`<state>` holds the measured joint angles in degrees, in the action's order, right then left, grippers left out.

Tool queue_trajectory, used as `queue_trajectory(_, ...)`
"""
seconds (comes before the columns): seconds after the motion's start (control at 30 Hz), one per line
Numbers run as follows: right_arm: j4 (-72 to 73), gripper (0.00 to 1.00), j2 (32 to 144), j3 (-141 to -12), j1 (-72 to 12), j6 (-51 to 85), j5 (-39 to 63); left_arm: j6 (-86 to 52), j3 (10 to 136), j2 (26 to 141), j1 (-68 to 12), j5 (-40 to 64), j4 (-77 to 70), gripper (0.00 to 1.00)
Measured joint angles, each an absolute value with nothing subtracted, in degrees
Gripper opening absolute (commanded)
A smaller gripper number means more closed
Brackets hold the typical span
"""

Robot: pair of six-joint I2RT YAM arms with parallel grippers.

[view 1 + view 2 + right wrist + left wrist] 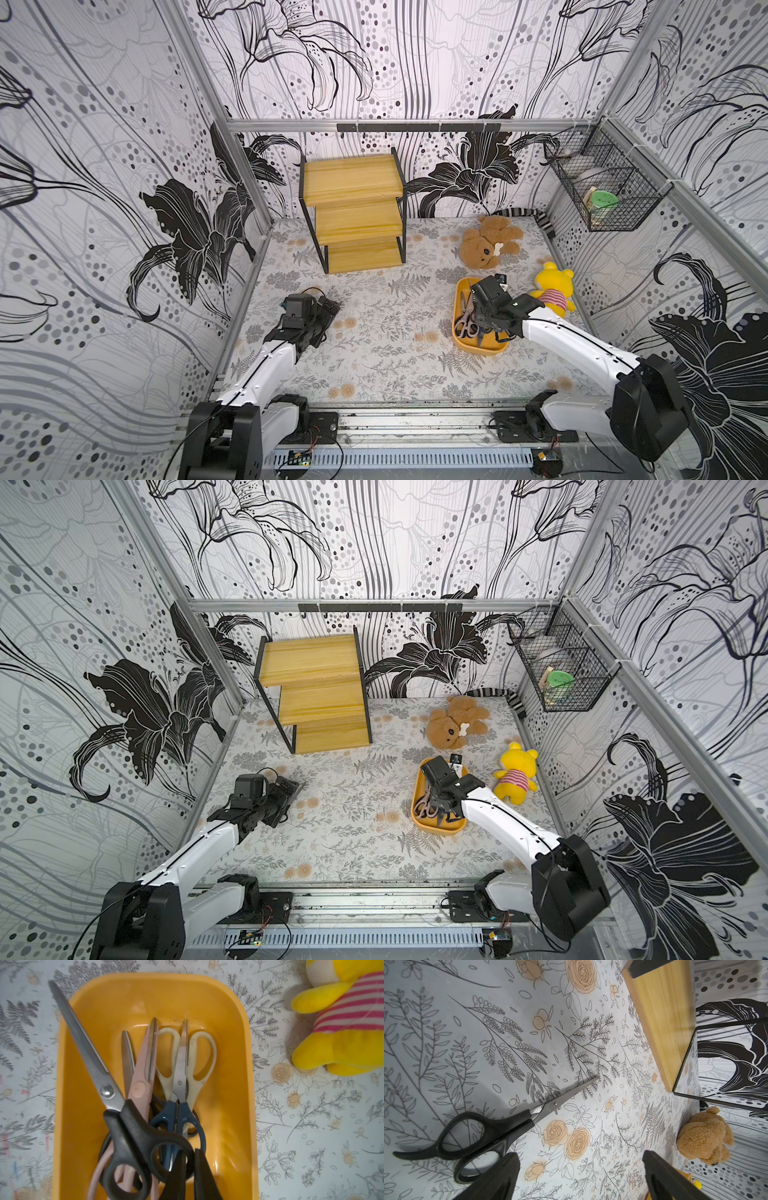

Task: Put the scissors into the storage box
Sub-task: Place the scissors in the storage box.

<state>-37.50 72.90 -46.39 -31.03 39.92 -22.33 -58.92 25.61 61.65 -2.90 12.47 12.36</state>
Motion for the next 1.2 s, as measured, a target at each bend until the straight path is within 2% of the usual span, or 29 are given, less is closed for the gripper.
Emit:
queue_trajectory(0.43,-37.1,0.0,72.1,-42.5,-31.0,41.4,-19.9,-59.5,25.6,61.6,-2.9,12.7,12.2,0.97)
queue_trajectory(0.67,-37.1,0.08,74.2,-42.7,-31.0,41.4,-20.0,-59.5,25.6,61.3,-2.9,12.6,12.2,0.97)
queue_trajectory(0.87,-37.0,0.22,74.8,-45.4,-31.0,41.1,-20.9,-59.5,25.6,61.1,-2.9,12.6,12.4,0.97)
queue_trajectory(1.1,-37.0,0.24,75.0,-49.7,-31.0,39.8,-22.7,-58.7,26.6,60.7,-2.9,11.7,14.3,0.97)
queue_trajectory(1.2,-37.0,0.3,75.1,-51.7,-31.0,38.9,-23.4,-57.5,28.8,60.8,-2.9,10.4,15.6,0.97)
